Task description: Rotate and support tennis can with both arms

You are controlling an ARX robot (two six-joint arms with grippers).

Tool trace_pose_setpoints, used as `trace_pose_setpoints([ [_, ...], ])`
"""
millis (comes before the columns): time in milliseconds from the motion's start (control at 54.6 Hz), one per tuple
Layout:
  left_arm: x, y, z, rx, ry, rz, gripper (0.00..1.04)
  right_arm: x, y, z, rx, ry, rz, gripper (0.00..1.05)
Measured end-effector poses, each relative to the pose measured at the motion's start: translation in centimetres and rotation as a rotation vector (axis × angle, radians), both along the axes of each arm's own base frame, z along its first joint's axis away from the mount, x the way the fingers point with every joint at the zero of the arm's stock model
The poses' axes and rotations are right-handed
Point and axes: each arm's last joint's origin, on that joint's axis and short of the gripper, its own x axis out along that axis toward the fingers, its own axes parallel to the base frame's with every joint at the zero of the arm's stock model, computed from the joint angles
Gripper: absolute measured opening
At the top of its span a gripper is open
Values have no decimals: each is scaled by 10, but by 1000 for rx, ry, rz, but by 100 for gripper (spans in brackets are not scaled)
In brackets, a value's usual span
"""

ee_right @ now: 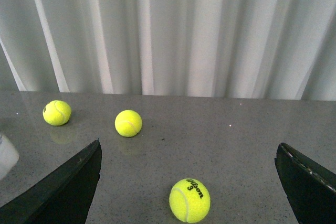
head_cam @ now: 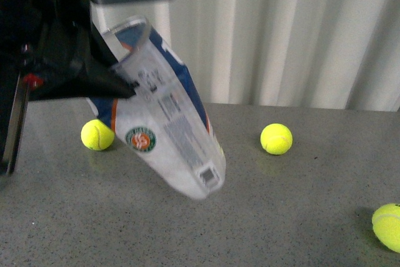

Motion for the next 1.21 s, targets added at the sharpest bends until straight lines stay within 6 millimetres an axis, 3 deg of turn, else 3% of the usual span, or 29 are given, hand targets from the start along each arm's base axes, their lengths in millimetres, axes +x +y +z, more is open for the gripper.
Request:
trace_pose_setpoints([
  [183,0,-25,-16,136,-17,-115,4,0,0,0,0,0,0,97],
  [403,13,-43,-44,240,-15,-150,4,0,0,0,0,0,0,97],
  [604,27,-47,-58,336,-52,-135,4,0,0,0,0,0,0,97],
  [1062,35,-45,-62,400,-75,-155,4,0,0,0,0,0,0,97],
  [1208,37,-45,-62,398,-92,-150,23,0,0,0,0,0,0,97],
])
